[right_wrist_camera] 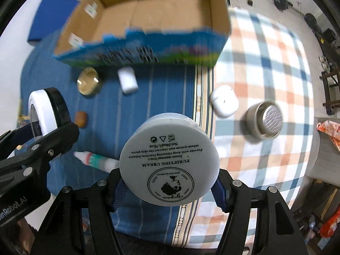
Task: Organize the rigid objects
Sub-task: 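Carry both jars into the box and open both tools to release them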
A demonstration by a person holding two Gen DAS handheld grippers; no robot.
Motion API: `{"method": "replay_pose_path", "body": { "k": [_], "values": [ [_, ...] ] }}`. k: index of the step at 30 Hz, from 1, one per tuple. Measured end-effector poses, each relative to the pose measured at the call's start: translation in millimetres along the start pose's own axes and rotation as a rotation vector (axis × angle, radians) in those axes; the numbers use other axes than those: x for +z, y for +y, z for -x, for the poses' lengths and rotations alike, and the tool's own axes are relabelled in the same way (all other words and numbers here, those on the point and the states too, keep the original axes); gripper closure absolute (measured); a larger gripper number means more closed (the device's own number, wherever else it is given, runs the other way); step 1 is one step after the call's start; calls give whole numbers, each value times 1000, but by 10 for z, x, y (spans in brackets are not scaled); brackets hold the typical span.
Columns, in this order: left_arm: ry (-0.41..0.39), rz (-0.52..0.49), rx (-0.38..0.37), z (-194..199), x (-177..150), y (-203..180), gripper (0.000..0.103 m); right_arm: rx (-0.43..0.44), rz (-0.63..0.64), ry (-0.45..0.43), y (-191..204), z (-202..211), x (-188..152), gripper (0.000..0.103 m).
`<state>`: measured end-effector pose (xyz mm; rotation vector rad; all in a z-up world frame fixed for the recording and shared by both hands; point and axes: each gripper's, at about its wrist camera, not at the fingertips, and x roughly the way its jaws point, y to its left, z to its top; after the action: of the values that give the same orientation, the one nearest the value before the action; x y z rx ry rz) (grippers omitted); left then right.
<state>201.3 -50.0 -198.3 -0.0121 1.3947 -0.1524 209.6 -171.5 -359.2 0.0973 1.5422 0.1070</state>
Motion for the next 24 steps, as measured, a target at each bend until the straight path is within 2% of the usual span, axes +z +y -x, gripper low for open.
{"method": "replay_pose_path", "body": {
  "k": [6, 9, 13, 17, 24],
  "values": [
    [-78, -33, -6, 281, 360, -109, 30, 20, 9, -105, 29, 625, 265, 35],
    [-109, -45, -4, 363, 554, -109, 30, 31, -1, -139, 9, 749, 400, 35],
    [-122, -51, -13, 327, 843, -61, 30, 40, -5, -157, 35, 827, 576, 35],
    [-116, -54, -25, 252, 1127, -43, 30, 26, 2, -150, 62, 852, 899, 35],
    [-64, -53, -35, -151, 1746, 135, 30, -9, -15, -141, 119, 626, 1507, 35]
  ]
}}
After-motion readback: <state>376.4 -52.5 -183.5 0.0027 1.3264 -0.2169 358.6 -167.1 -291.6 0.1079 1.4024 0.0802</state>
